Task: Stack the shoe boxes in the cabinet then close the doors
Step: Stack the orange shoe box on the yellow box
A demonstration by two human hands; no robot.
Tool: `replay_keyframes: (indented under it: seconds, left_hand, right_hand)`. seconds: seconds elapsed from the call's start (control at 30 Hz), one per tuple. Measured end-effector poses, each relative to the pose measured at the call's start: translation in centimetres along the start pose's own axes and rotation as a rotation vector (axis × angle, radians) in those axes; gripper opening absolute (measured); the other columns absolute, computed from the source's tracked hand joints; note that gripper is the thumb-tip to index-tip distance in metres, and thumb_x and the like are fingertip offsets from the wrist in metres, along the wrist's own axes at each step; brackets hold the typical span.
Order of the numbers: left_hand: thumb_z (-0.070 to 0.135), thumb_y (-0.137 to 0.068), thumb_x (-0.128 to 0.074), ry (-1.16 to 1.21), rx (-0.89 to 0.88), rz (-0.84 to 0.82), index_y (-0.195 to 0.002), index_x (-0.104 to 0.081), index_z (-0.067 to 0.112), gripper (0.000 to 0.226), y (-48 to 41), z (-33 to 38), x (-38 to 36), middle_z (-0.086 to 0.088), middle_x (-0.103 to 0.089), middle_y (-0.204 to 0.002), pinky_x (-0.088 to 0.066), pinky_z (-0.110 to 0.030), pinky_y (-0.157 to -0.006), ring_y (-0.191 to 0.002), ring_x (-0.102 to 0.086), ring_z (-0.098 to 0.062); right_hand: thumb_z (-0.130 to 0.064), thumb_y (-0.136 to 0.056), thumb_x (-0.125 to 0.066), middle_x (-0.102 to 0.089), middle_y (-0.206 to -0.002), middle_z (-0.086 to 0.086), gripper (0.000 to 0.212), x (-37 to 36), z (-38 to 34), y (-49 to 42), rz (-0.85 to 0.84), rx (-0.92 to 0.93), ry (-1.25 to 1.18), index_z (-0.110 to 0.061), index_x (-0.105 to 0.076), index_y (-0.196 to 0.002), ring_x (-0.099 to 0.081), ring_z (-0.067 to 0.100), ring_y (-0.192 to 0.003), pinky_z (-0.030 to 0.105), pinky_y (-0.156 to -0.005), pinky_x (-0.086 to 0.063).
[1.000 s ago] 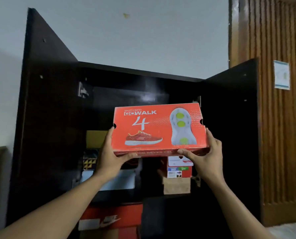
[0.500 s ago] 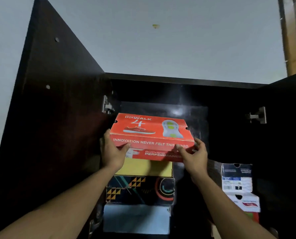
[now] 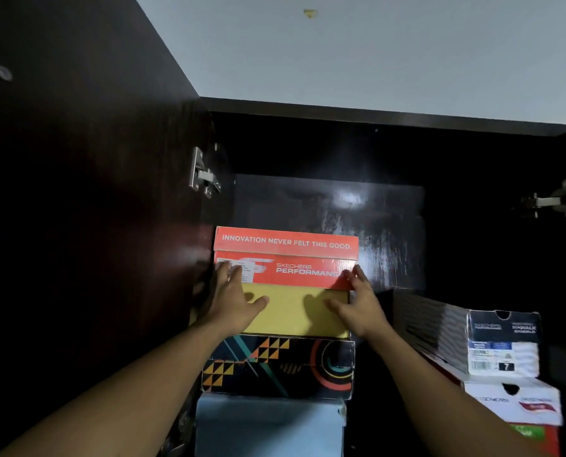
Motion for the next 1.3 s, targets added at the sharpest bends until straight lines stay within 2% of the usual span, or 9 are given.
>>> replay_keyframes:
  seconds: [0.13,0.33,0.43,0.53,0.67,0.73,0.83,1.2,1.3]
  left_hand:
    - [0.061,-0.089,-0.057,-0.117,0.095,-0.139,-0.159,-0.006,0.016,0.097,-1.0,-2.1,-1.7,0.001,0.003,-0.166,-0.016,-0.047,-0.122,-0.152,-0.001,-0.028]
    - [0.061,-0.091,-0.053,-0.173,0.093,-0.171,-0.159,-0.003,0.019,0.094,-1.3,-2.2,-2.1,0.002,0.003,-0.167,-0.013,-0.05,-0.123,-0.152,0.008,-0.03]
    - [0.063,-0.089,-0.054,-0.174,0.092,-0.156,-0.159,-0.005,0.021,0.095,-0.9,-2.0,-1.7,0.002,0.003,-0.167,-0.016,-0.053,-0.122,-0.152,0.005,-0.03]
    - [0.065,-0.089,-0.054,-0.189,0.062,-0.148,-0.159,-0.011,0.02,0.094,0.2,-1.0,-0.8,0.002,-0.001,-0.166,-0.019,-0.048,-0.121,-0.152,-0.001,-0.028]
    - [0.071,-0.083,-0.057,-0.133,0.052,-0.145,-0.157,-0.023,0.02,0.095,2.2,0.9,0.8,-0.002,-0.009,-0.165,-0.023,-0.048,-0.12,-0.151,-0.013,-0.028]
    - [0.072,-0.08,-0.058,-0.089,0.036,-0.154,-0.155,-0.027,0.02,0.096,3.9,2.7,1.5,-0.003,-0.013,-0.164,-0.028,-0.047,-0.118,-0.148,-0.022,-0.028]
    - [0.067,-0.082,-0.062,-0.078,-0.016,-0.193,-0.154,-0.03,0.02,0.091,7.5,6.3,1.9,-0.004,-0.017,-0.164,-0.028,-0.042,-0.118,-0.149,-0.021,-0.026]
    - [0.058,-0.082,-0.069,0.126,-0.216,-0.434,-0.149,-0.038,0.018,0.083,23.1,24.0,-2.1,-0.006,-0.036,-0.154,-0.032,-0.033,-0.112,-0.14,-0.038,-0.024]
    - [0.063,-0.074,-0.07,0.212,-0.291,-0.523,-0.145,-0.043,0.017,0.088,26.8,29.1,-4.8,-0.001,-0.045,-0.146,-0.04,-0.03,-0.106,-0.131,-0.049,-0.022]
  right_hand:
    - [-0.027,-0.084,-0.08,0.003,-0.168,-0.002,0.097,-2.2,0.9,-1.3,-0.119,-0.041,0.093,-0.008,-0.02,-0.158,-0.016,0.021,-0.153,0.021,-0.118,-0.013]
    - [-0.031,-0.079,-0.083,0.012,-0.168,0.0,0.112,-3.6,2.2,-1.4,-0.219,-0.026,0.2,-0.013,-0.008,-0.16,-0.01,0.022,-0.154,0.032,-0.125,-0.015]
    - [-0.031,-0.08,-0.082,-0.01,-0.167,0.001,0.105,-2.3,1.5,-0.7,-0.166,-0.045,0.121,-0.016,-0.017,-0.16,-0.02,0.024,-0.152,0.035,-0.124,-0.019]
    - [-0.06,-0.058,-0.086,-0.036,-0.158,-0.001,0.115,-1.2,2.0,-0.2,-0.136,-0.077,-0.003,-0.029,-0.029,-0.154,-0.042,0.028,-0.142,0.044,-0.115,-0.041]
    - [-0.038,-0.08,-0.082,-0.019,-0.163,-0.002,0.098,3.0,-2.0,3.5,-0.097,-0.064,-0.014,-0.018,-0.025,-0.158,-0.029,0.022,-0.148,0.028,-0.118,-0.024]
    - [-0.035,-0.083,-0.081,-0.017,-0.166,0.005,0.095,6.0,-3.6,6.0,-0.069,-0.061,0.001,-0.013,-0.025,-0.157,-0.022,0.022,-0.151,0.032,-0.122,-0.021]
    - [-0.038,-0.08,-0.082,-0.023,-0.163,0.008,0.096,10.7,-5.3,10.5,-0.036,-0.076,0.019,-0.012,-0.028,-0.156,-0.028,0.026,-0.149,0.042,-0.122,-0.028]
    - [-0.044,-0.079,-0.082,-0.041,-0.142,-0.005,0.087,26.7,-4.2,30.0,0.07,-0.21,0.165,-0.023,-0.036,-0.151,-0.044,0.014,-0.133,0.036,-0.114,-0.039]
    - [-0.042,-0.08,-0.081,-0.03,-0.159,0.004,0.095,31.9,-2.3,34.2,0.127,-0.352,0.217,-0.021,-0.027,-0.156,-0.04,0.025,-0.141,0.044,-0.115,-0.04]
Point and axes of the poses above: each hand's wrist, its own y-axis away from the middle knuckle, its own x-axis out of the back of the hand, z = x × y, the point moved 9 cm from there along -y, towards the middle knuckle
